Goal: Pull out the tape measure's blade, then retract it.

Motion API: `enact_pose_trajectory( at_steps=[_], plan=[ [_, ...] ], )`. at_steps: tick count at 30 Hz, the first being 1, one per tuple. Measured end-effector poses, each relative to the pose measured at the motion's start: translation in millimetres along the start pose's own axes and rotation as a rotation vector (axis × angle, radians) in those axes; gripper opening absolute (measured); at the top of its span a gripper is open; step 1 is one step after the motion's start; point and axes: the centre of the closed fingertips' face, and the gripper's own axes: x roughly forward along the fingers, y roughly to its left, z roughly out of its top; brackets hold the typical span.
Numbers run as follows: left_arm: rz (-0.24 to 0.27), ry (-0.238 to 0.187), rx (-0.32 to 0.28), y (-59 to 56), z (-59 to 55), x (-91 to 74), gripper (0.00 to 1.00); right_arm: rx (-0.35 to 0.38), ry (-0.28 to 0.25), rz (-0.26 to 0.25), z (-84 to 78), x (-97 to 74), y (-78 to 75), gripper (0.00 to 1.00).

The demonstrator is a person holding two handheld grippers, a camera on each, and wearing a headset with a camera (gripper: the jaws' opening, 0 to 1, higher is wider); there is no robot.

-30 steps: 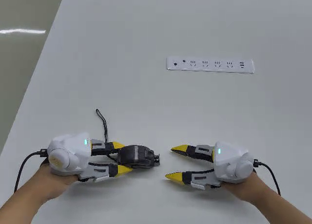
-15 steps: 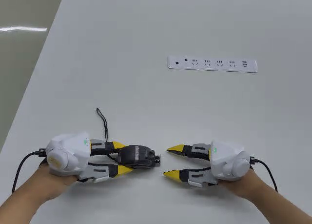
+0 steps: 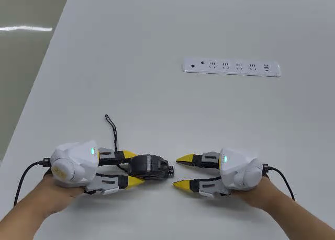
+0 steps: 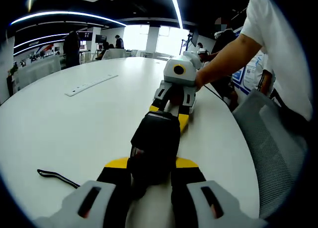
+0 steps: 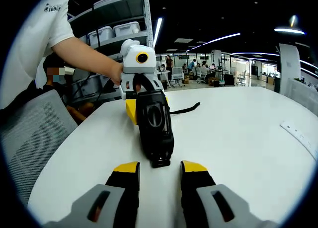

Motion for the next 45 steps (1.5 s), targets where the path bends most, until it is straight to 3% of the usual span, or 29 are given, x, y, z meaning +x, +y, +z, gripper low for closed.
enact_pose_trajectory(
  at_steps=[11,28,45],
  plan=[
    [0.001,0.003,0.004,0.2,-0.1,0.0,0.27,-0.015,0.014,0.011,-0.3,6.6,-0.2,0.28],
    [0.005,0.006,0.006,-0.6,0.2,-0.1,0.27,-0.056,0.021,0.017,-1.0,8.7,1.4,0.14],
    [0.007,0.002,0.005,-0.3,-0.1,-0.2,0.27,-0.061,0.007,0.012,-1.4,9.3,0.3,0.13]
  ],
)
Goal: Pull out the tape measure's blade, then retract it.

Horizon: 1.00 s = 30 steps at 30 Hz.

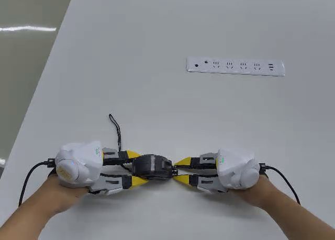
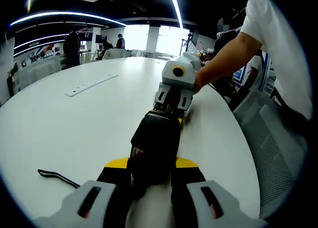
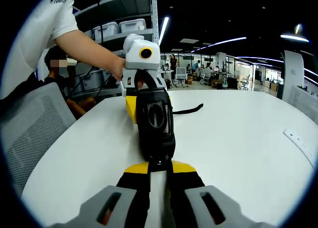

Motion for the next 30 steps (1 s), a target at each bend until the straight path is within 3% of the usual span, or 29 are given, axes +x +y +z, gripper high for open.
enact_pose_trajectory(
  at_steps=[19,30],
  plan=[
    [0.0,0.009,0.009,-0.1,0.1,0.0,0.26,-0.006,0.001,-0.005,-0.1,0.8,-1.1,0.09],
    [-0.006,0.012,0.015,-0.1,-0.6,0.2,0.26,0.006,0.004,-0.013,-3.8,-8.2,-0.1,0.08]
  ],
)
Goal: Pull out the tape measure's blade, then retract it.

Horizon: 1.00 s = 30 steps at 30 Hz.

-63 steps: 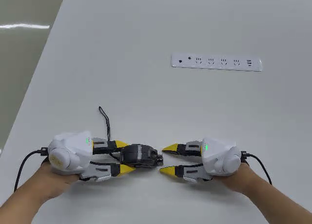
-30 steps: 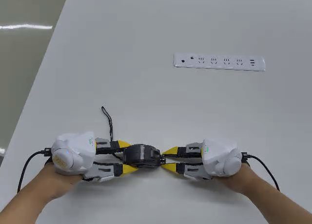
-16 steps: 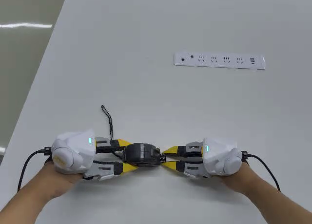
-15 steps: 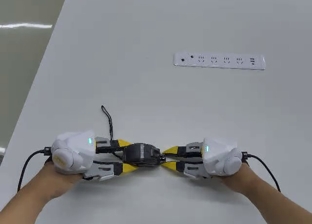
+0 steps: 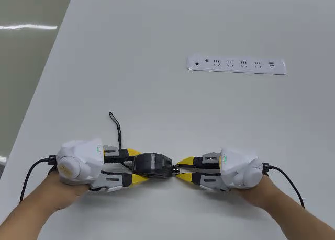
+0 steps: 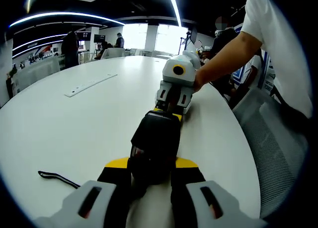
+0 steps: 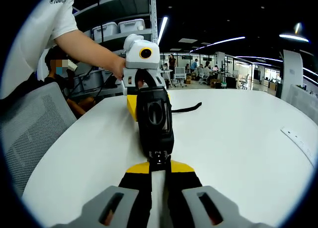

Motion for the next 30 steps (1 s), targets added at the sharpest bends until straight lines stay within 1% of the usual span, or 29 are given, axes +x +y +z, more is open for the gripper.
enact_pose_trajectory(
  at_steps=[11,16,19,25,30],
  plan=[
    [0.0,0.002,0.0,0.7,0.0,0.2,0.26,0.008,0.004,-0.006,-4.7,-7.2,0.2,0.08],
    [0.0,-0.001,-0.002,1.0,0.0,0.3,0.26,0.012,0.003,-0.014,-8.1,-16.5,-1.4,0.08],
    [0.0,-0.002,-0.001,0.7,0.1,0.3,0.26,0.018,0.004,-0.015,-8.9,-18.9,-1.6,0.08],
    [0.001,0.0,-0.001,0.2,0.4,0.4,0.26,0.016,0.007,-0.017,-8.8,-19.0,-1.9,0.08],
    [0.001,0.004,0.001,0.0,0.1,0.3,0.26,0.022,0.009,-0.015,-8.9,-22.4,-1.9,0.08]
  ],
)
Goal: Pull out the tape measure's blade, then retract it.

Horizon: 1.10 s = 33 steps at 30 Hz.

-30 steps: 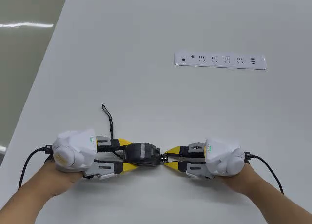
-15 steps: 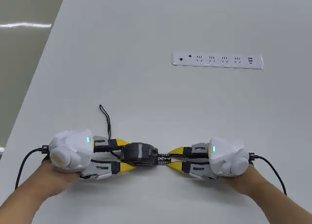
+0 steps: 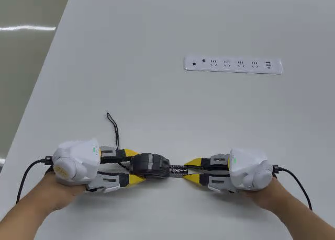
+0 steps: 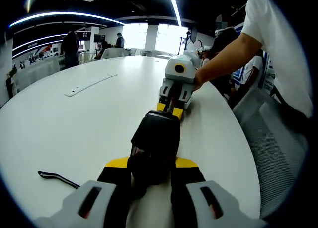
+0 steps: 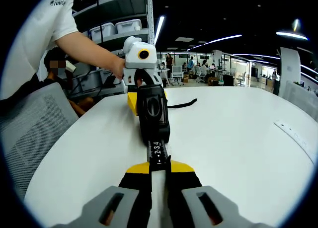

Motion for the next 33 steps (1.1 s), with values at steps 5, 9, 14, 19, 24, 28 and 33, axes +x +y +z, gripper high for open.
enact_pose_trajectory(
  at_steps=[5,9,14,19,24,28,33],
  plan=[
    [-0.001,-0.001,-0.004,0.1,-0.3,-0.1,0.26,0.002,0.001,-0.003,-2.0,-4.4,-0.2,0.08],
    [-0.001,-0.003,-0.005,-0.3,-0.1,0.0,0.26,0.005,-0.001,-0.008,-3.3,-8.4,-0.7,0.08],
    [-0.001,-0.004,-0.006,-0.1,0.1,0.0,0.26,0.003,0.001,-0.013,-5.4,-11.7,-0.6,0.08],
    [-0.002,-0.004,-0.006,0.1,0.0,0.0,0.26,0.008,0.004,-0.016,-7.9,-16.1,-1.6,0.08],
    [-0.002,-0.006,-0.005,0.2,0.0,0.0,0.26,0.006,0.003,-0.019,-10.4,-20.8,-1.1,0.08],
    [-0.002,-0.004,-0.007,0.3,0.1,0.1,0.26,0.01,0.004,-0.022,-11.8,-22.5,-2.1,0.08],
    [-0.003,-0.005,-0.01,0.1,0.6,0.1,0.26,0.008,0.004,-0.021,-13.7,-26.0,-2.2,0.08]
  ],
)
